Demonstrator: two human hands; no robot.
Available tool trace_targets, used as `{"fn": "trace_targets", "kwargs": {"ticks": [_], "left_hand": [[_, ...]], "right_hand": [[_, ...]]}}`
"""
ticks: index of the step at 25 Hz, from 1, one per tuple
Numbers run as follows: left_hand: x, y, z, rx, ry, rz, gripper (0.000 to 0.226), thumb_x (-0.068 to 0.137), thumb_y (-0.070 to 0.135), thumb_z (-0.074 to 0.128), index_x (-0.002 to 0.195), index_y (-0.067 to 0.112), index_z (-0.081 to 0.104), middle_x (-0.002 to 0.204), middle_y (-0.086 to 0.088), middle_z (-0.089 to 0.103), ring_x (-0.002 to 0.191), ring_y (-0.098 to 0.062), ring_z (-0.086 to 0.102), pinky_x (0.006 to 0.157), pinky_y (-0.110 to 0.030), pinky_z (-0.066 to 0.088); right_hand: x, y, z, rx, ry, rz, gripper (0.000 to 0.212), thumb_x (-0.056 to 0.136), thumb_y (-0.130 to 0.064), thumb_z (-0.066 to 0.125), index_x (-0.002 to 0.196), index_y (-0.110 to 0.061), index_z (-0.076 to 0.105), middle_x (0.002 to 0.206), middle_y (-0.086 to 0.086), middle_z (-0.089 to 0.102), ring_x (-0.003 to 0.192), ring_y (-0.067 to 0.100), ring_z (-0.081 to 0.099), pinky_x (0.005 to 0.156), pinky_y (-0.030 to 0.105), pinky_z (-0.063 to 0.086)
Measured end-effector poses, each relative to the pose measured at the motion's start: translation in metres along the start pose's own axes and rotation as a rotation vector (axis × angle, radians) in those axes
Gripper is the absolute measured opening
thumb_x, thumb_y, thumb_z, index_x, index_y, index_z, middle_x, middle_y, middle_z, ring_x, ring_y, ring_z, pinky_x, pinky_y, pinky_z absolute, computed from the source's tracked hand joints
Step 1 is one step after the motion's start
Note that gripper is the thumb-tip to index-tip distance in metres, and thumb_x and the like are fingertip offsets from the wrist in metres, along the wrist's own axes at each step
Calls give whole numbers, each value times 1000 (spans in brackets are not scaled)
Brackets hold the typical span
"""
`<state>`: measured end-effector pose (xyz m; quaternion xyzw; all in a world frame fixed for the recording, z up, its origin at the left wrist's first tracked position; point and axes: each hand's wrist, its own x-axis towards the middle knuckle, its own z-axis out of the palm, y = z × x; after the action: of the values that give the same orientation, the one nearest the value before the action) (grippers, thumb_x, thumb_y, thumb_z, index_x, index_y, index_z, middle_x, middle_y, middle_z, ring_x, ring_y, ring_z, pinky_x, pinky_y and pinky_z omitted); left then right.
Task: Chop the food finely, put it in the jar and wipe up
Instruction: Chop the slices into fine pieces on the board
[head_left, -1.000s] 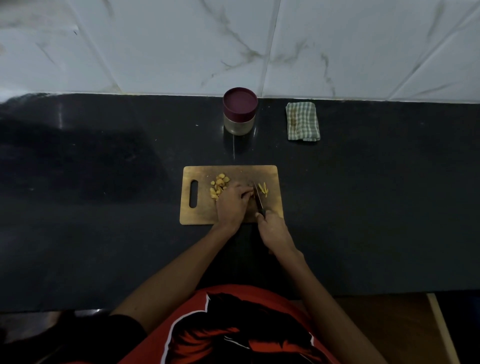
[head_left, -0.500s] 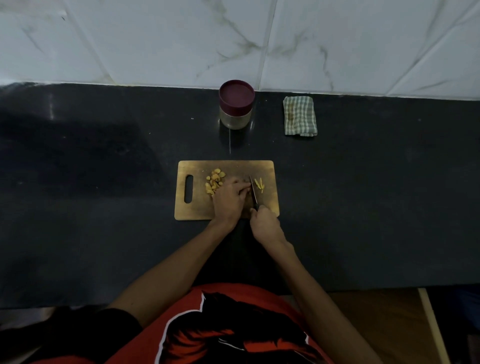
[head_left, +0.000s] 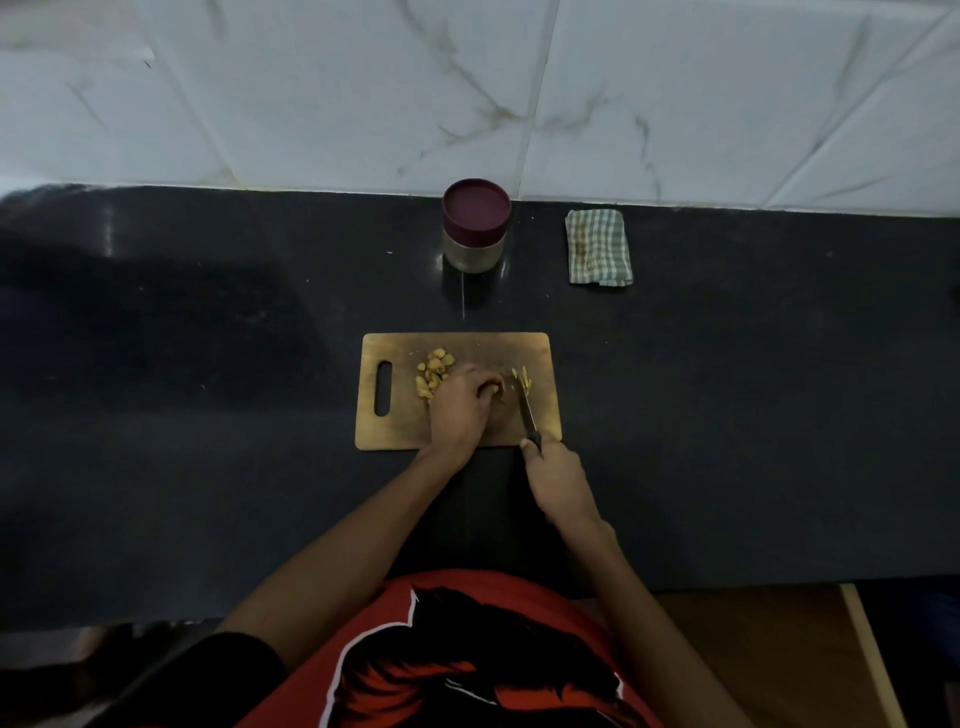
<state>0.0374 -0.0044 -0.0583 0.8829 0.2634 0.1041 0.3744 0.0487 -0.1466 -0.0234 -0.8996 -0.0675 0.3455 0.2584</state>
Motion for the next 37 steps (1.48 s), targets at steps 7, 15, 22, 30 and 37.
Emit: {"fn": "trace_targets", "kwargs": {"ticks": [7, 15, 22, 30, 37], "left_hand": [[-1, 0, 1, -1, 1, -21, 22, 90, 16, 60, 110, 19, 69, 106, 4, 64, 92, -7, 59, 79, -20, 47], [-2, 5, 1, 78, -2, -41, 21, 89, 24, 61, 108, 22, 69, 108, 4, 61, 88, -8, 59, 74, -26, 52], [-2, 13, -1, 73, -15, -58, 19, 89, 25, 61, 105, 24, 70, 109, 6, 62, 92, -9, 60, 77, -29, 52], [-2, 15, -5, 70, -27, -60, 20, 89, 24, 61, 107, 21, 70, 110, 6, 62, 93, -5, 57, 74, -19, 45], [-2, 16, -8, 62, -55, -73, 21, 90, 24, 61, 109, 21, 69, 115, 5, 61, 98, -8, 58, 81, -26, 50]], "right_hand": [[0, -11, 3, -68, 9, -46, 34, 104, -36, 37, 114, -9, 55, 105, 13, 62, 96, 28, 62, 86, 46, 52], [-1, -12, 4, -182, 61, -84, 29, 105, -31, 37, 113, -9, 55, 107, 11, 61, 100, 27, 61, 82, 41, 49], [0, -8, -1, -173, 24, -66, 28, 105, -30, 38, 115, -10, 54, 106, 11, 60, 97, 25, 61, 75, 36, 46], [5, -13, -1, -31, 17, -50, 29, 105, -34, 39, 108, -11, 56, 98, 7, 60, 89, 22, 61, 74, 40, 49], [2, -11, 0, -78, -18, -34, 26, 105, -32, 38, 107, -12, 54, 95, 6, 59, 86, 19, 61, 72, 37, 50]]}}
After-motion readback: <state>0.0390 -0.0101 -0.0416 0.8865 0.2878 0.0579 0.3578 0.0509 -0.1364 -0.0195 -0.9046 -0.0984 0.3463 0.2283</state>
